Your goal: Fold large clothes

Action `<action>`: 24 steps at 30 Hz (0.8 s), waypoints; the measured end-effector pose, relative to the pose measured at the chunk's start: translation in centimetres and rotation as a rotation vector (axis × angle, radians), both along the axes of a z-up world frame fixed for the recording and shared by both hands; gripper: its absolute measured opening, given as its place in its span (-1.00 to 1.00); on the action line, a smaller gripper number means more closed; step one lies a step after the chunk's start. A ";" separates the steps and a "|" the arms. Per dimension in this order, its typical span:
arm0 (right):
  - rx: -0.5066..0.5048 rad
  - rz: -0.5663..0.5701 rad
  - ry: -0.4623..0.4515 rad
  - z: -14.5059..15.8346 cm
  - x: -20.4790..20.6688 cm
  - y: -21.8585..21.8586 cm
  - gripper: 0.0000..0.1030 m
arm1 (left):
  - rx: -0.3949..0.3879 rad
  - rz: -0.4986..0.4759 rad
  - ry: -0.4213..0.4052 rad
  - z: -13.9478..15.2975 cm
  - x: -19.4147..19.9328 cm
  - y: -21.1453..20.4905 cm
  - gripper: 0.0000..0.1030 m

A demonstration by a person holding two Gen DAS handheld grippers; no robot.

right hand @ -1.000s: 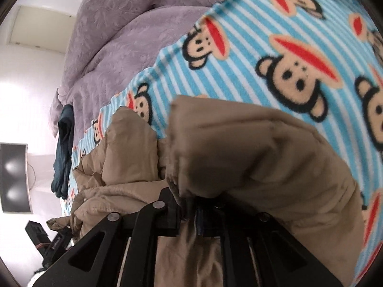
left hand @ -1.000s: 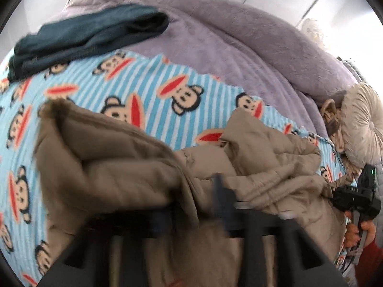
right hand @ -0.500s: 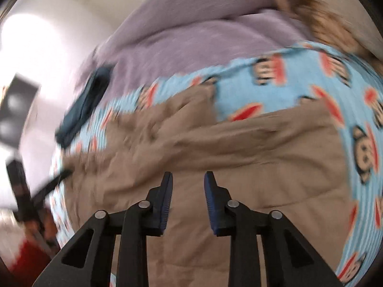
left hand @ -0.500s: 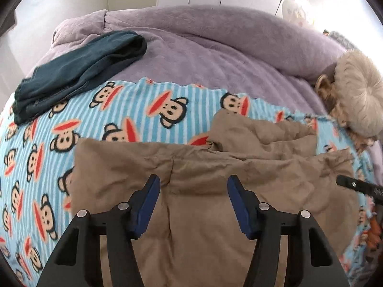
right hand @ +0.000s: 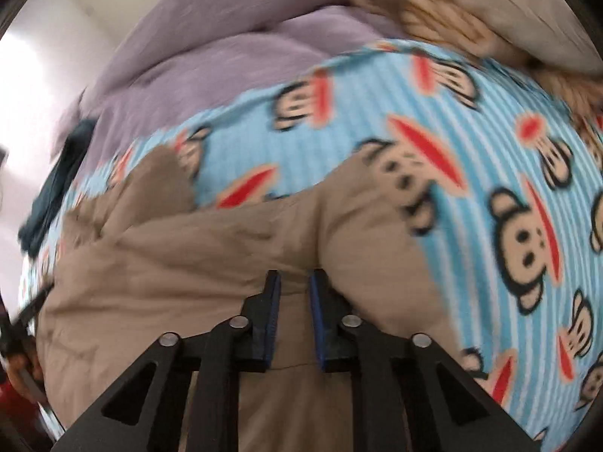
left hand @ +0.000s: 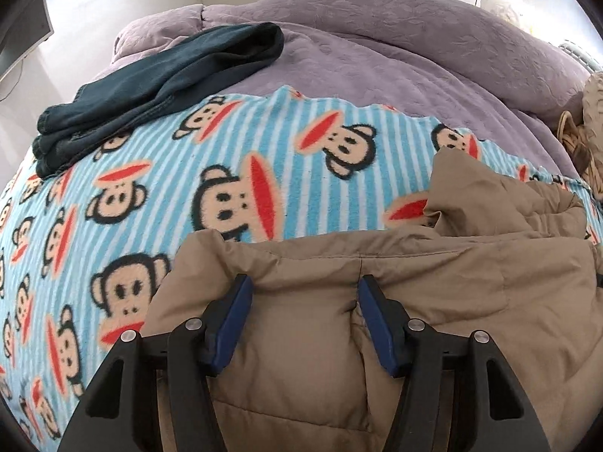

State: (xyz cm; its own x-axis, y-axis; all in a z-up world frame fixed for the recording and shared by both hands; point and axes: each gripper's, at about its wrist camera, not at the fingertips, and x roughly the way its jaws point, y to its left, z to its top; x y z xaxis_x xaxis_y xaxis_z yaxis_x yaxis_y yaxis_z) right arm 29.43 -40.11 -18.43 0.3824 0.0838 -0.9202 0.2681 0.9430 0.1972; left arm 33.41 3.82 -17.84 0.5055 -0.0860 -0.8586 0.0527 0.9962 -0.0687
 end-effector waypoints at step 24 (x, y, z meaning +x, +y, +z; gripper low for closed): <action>-0.093 -0.048 -0.041 2.4 -1.9 1.1 -0.27 | -0.037 0.059 -0.028 4.2 -4.8 2.6 0.26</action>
